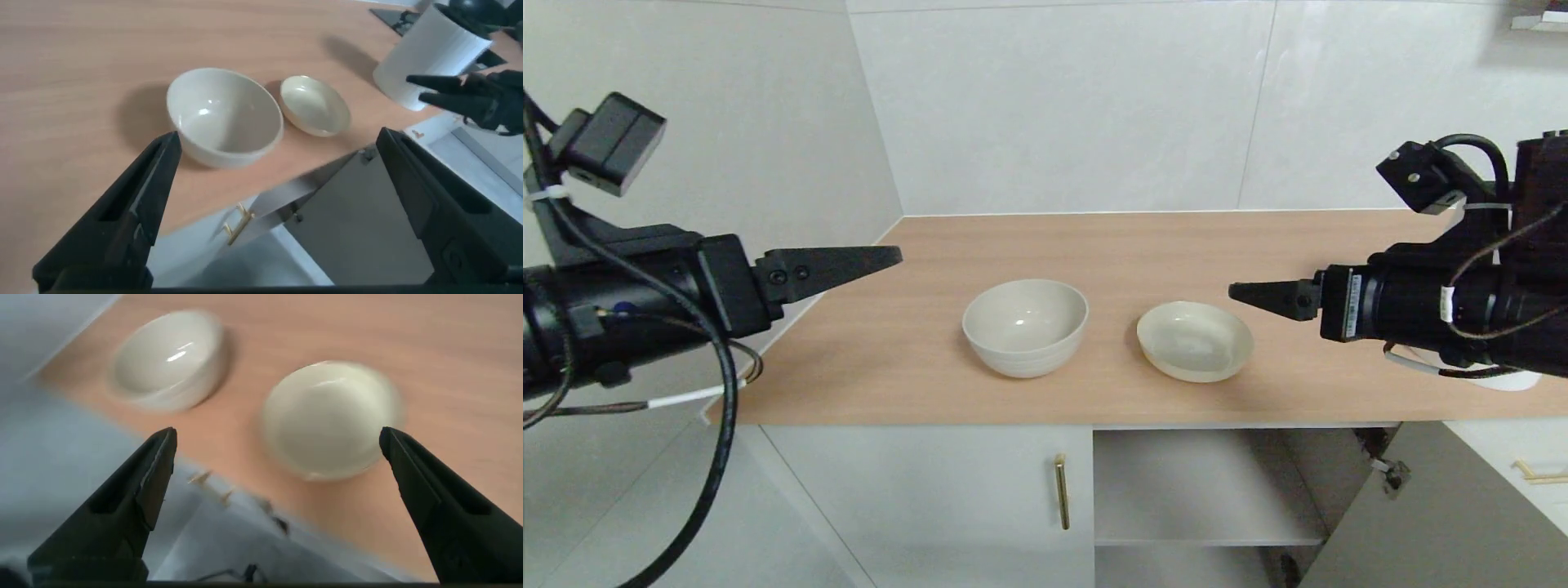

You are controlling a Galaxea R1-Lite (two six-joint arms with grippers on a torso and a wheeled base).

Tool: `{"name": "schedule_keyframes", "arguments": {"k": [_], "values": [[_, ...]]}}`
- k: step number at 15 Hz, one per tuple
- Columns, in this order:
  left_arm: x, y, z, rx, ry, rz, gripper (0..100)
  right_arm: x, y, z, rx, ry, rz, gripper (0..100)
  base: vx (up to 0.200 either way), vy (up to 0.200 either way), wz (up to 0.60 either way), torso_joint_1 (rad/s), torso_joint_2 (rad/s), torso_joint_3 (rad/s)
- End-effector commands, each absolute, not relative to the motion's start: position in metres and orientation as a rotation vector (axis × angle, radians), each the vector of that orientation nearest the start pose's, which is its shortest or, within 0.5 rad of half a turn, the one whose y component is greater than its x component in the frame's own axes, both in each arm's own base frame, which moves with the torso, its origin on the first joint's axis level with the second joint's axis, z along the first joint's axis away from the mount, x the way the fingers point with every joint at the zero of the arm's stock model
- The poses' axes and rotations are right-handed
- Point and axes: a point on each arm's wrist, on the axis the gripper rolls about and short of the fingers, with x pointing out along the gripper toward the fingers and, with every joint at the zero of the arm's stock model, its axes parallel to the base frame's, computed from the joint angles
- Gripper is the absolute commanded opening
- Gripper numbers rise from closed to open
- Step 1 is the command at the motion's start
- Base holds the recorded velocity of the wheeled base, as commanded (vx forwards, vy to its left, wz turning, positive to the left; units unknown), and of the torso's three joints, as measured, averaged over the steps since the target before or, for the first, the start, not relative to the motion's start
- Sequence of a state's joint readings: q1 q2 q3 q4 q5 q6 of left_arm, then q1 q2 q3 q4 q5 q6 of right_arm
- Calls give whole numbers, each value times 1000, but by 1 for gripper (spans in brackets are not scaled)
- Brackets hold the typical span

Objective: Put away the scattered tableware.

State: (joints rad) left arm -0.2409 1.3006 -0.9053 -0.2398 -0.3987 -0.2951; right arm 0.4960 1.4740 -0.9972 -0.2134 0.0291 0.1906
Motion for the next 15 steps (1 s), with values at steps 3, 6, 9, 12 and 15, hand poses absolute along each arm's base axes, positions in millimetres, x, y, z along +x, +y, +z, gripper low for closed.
{"name": "schedule_keyframes", "arguments": {"k": [3, 6, 9, 12, 15], "values": [[265, -80, 261, -269, 499, -400, 100, 265, 137, 257, 184, 463, 327, 100, 0, 0, 0, 0, 0, 0], [271, -98, 261, -322, 630, -324, 100, 279, 143, 240, 160, 497, 243, 100, 0, 0, 0, 0, 0, 0], [288, -110, 250, -396, 649, -293, 100, 284, 145, 233, 145, 503, 199, 100, 0, 0, 0, 0, 0, 0], [312, -129, 220, -338, 653, -174, 100, 284, 145, 233, 144, 502, 196, 100, 0, 0, 0, 0, 0, 0], [323, -144, 202, -308, 641, -137, 100, 284, 144, 233, 145, 501, 196, 100, 0, 0, 0, 0, 0, 0]]}}
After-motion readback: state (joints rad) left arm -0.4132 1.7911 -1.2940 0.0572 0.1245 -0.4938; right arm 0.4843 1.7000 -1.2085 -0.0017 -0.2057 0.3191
